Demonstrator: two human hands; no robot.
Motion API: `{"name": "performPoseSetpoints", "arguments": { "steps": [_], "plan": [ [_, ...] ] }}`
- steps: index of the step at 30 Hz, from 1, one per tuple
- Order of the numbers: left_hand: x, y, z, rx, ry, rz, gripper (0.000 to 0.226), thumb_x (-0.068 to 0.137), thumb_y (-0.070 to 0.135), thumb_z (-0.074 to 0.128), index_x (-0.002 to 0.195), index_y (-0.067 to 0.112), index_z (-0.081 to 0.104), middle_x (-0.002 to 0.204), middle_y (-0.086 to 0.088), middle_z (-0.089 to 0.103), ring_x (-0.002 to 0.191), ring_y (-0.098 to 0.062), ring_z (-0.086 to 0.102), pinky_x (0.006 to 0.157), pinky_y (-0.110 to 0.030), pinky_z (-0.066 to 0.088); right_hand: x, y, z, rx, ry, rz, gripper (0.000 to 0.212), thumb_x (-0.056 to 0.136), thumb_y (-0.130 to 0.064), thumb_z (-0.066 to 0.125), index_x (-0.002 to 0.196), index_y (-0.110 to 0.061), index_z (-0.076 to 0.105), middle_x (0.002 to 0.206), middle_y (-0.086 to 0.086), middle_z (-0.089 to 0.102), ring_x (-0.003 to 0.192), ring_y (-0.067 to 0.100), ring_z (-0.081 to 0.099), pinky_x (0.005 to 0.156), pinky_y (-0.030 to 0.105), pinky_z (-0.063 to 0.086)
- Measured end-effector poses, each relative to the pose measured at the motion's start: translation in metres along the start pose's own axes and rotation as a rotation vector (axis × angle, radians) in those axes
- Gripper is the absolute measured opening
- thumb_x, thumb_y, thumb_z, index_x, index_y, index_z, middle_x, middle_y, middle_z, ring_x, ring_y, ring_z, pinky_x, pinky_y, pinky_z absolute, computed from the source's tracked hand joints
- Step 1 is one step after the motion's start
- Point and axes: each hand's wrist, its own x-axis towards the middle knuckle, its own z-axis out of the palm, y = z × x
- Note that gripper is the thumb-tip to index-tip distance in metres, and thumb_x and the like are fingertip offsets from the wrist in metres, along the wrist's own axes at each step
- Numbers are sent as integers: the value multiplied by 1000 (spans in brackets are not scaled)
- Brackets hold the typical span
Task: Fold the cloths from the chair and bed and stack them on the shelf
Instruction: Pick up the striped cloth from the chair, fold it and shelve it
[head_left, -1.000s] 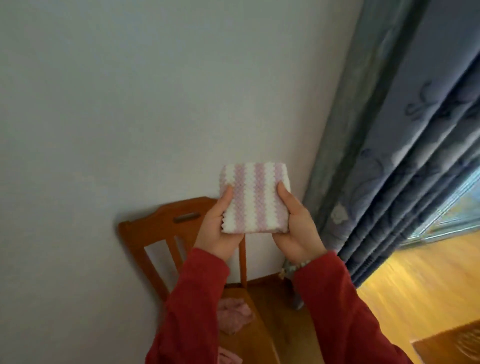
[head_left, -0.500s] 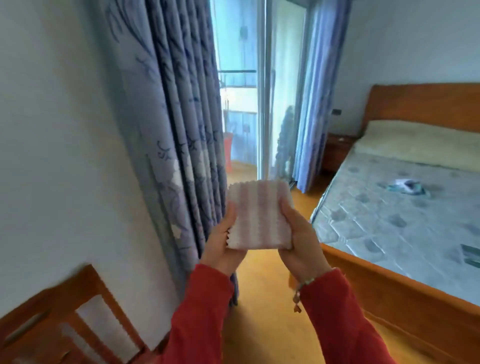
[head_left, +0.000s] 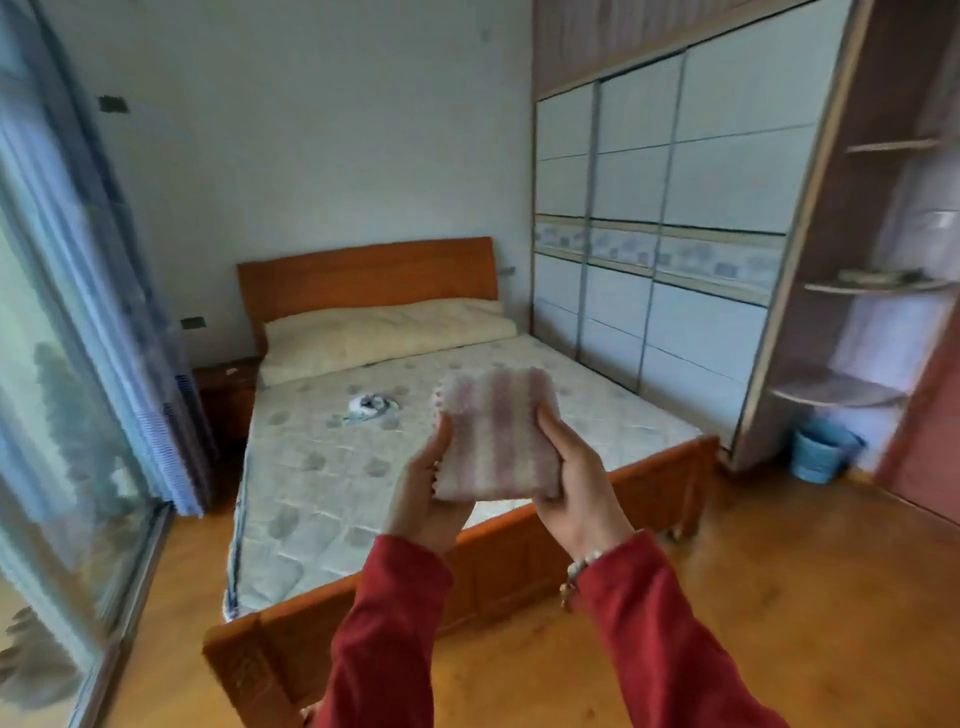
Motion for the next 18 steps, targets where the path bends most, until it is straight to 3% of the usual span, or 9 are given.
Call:
{"name": "performPoseSetpoints", "arguments": {
  "steps": [5,9,12,15,18],
  "plan": [
    [42,-44,43,-105,-191,-221,44,102,32,45,123,-4,60,119,-22,67,108,-29,68,84,-41,59,-3,-44,-47,73,122,-158,34,95,-29,58,119,-7,66,112,12,71,96,22,70,74,33,58],
    [64,-77,65,-222,-326,-373,46,103,30,44,130,-5,55,130,-23,62,118,-31,63,101,-47,50,-7,-62,-81,114,217,-236,38,97,-29,57,127,-6,63,116,12,68,100,22,67,85,38,52],
    [83,-108,84,-265,-395,-503,47,103,30,45,134,-5,52,132,-23,60,119,-32,62,103,-47,48,-14,-77,-109,147,290,-306,34,97,-26,57,125,-8,63,116,10,69,101,22,68,83,37,56],
    [97,-143,108,-272,-483,-631,56,99,30,54,144,-2,43,145,-21,49,134,-33,48,118,-48,29,-24,-96,-141,156,340,-379,36,99,-26,55,131,-10,60,128,12,66,117,26,63,98,44,52],
    [112,-177,128,-270,-551,-728,57,101,33,52,145,0,41,150,-19,44,137,-33,44,118,-49,28,-29,-112,-171,160,401,-428,45,98,-28,59,138,-9,54,138,13,60,128,28,56,113,49,38]
  ]
}}
